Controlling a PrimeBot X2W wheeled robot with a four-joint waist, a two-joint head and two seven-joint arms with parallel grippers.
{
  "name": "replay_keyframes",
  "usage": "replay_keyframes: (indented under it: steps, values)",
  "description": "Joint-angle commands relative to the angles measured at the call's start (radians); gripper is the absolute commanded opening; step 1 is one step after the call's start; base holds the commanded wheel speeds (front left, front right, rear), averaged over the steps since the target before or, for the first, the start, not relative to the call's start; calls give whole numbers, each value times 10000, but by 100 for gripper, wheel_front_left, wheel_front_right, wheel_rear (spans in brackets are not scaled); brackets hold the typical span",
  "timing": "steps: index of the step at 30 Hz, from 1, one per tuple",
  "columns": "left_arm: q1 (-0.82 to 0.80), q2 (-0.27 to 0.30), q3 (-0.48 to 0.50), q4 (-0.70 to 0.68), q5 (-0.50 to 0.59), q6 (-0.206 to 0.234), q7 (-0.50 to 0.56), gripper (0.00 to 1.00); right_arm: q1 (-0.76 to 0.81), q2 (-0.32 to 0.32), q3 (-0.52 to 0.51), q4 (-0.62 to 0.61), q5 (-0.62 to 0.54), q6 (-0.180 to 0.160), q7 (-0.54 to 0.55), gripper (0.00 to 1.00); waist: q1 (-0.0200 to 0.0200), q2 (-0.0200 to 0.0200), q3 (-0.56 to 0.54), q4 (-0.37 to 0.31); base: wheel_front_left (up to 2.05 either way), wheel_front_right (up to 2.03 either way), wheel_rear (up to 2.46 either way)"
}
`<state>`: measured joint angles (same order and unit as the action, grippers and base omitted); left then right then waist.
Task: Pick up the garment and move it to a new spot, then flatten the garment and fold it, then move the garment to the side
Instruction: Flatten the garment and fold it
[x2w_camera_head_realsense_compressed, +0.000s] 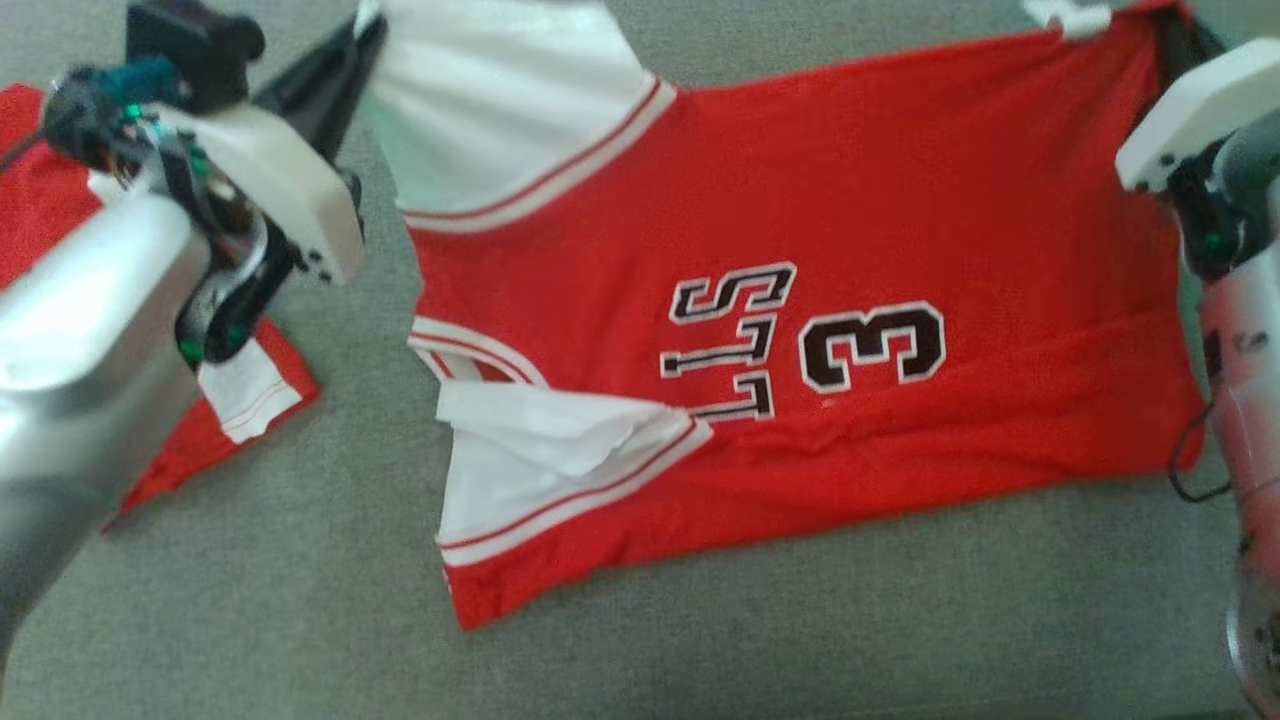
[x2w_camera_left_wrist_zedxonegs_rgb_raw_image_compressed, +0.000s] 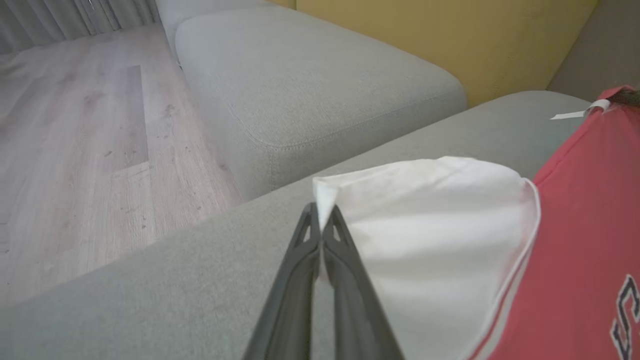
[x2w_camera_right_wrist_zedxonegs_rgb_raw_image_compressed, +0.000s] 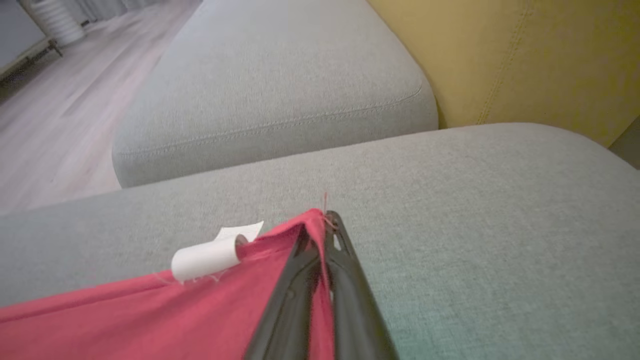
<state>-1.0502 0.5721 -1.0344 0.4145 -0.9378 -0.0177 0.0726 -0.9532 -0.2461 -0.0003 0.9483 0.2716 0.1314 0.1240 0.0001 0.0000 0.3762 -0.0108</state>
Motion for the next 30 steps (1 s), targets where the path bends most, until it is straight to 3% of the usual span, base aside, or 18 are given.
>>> replay_keyframes:
  steps: [1,13,17,24,30]
  values:
    - [-764,227,592,102,143,7,-249,0,-468,103,-61,-324,97,-7,-308,0,-1,0,92,-78,0,0,0]
    - [-1905,-736,890,2017,568,-301,-1817,0,-1254,469,-861,56,554,-7,-1562,0,-1,0,202,-238,0,0,0]
    - [-1685,-956,780,2311,457,-599,-2076,0,-999,442,-831,144,867,-7,-1600,0,-1,0,5,-144,0,0,0]
    - [-1108,-933,537,2207,280,-861,-2230,0,-275,232,-713,91,1610,-7,-1177,0,-1,0,-412,64,0,0,0]
    - [-213,-487,89,1277,156,-972,-1952,0,672,-173,-453,-152,2263,-7,-392,0,-1,0,-991,215,0,0,0]
